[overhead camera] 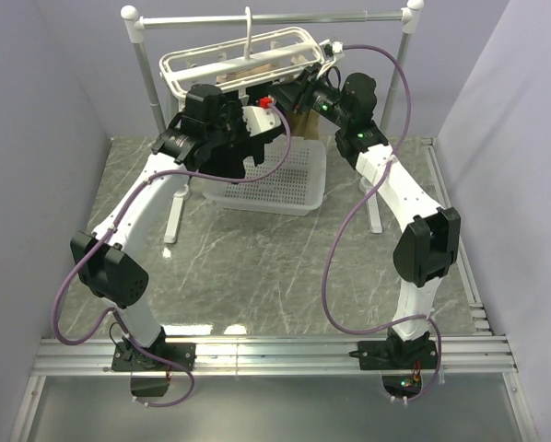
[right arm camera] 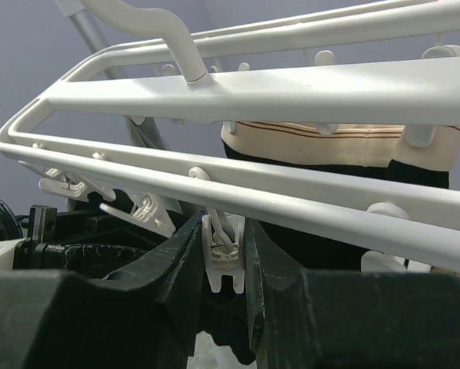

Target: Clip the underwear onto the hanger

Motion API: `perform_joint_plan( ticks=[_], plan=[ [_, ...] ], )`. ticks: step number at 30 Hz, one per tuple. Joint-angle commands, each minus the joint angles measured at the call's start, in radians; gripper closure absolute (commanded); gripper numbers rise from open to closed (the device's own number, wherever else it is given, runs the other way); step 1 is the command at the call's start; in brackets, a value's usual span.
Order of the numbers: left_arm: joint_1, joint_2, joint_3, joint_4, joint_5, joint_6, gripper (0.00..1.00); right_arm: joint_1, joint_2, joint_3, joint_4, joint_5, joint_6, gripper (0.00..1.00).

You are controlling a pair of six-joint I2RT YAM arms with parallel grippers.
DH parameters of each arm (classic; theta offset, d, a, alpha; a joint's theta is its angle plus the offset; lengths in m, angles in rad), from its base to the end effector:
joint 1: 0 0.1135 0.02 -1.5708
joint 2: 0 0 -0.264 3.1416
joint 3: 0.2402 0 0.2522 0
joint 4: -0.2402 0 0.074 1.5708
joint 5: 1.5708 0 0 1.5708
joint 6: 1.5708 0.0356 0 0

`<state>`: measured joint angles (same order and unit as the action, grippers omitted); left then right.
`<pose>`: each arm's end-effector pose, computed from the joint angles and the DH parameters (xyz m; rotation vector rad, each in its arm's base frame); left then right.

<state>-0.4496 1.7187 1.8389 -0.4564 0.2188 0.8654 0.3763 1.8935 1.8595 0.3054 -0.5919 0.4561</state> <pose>0.3547 -0.1797 0.4277 1.2741 1.4086 0.0739 0.4115 0.1840 0.4433 -0.4794 1.3479 1.0768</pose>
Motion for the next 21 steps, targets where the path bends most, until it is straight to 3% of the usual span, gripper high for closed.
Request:
perform_joint_plan(
  ticks=[1, 21],
  plan=[
    [0.005, -0.025, 0.033, 0.030, 0.036, -0.037, 1.00, 0.007, -0.060, -0.016, -0.020, -0.002, -0.008, 1.00],
    [0.005, -0.007, 0.089, 0.053, 0.056, -0.055, 1.00, 0.024, -0.050, -0.017, -0.042, 0.012, -0.056, 1.00]
  ],
)
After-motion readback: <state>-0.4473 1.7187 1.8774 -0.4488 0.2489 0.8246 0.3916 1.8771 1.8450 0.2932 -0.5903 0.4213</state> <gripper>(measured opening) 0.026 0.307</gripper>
